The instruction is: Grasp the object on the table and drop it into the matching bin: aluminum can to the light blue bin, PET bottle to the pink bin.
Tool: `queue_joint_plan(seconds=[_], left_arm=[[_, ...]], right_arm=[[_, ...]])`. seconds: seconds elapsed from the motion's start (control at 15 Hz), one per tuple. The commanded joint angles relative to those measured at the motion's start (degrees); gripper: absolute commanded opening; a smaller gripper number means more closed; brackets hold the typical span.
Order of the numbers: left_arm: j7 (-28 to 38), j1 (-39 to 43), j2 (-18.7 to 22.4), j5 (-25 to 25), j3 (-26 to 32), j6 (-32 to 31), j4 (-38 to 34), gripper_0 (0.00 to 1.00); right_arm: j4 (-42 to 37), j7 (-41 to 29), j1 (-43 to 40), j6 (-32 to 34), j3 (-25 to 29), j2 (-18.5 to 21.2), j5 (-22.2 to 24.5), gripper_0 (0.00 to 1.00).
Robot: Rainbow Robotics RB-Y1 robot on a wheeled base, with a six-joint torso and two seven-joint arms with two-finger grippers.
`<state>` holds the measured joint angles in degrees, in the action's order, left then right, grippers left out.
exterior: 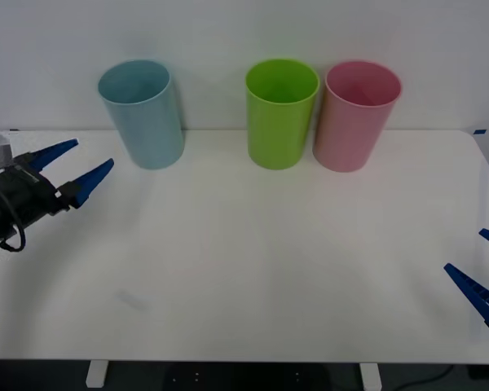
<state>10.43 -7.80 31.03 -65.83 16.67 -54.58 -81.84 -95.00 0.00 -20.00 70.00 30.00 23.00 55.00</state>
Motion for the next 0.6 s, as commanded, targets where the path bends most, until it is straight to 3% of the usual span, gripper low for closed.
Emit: queue_joint_plan(seconds=[0.07, 0.27, 0.6], left_arm=[[-0.1, 2.3, 0.0, -0.3, 2.6, -6.6, -1.3, 1.0], [-0.3, 6.1, 0.0, -2.0, 6.4, -11.2, -5.5, 1.0], [-0.1, 14.7, 0.0, -2.9, 9.4, -11.5, -14.3, 1.0]], right_arm=[[0.0, 0.0, 0.0, 0.0, 0.0, 0.0, 0.0, 1.0], [0.0, 0.0, 0.0, 0.0, 0.0, 0.0, 0.0, 1.0], [0.0, 0.0, 0.0, 0.0, 0.0, 0.0, 0.0, 1.0]])
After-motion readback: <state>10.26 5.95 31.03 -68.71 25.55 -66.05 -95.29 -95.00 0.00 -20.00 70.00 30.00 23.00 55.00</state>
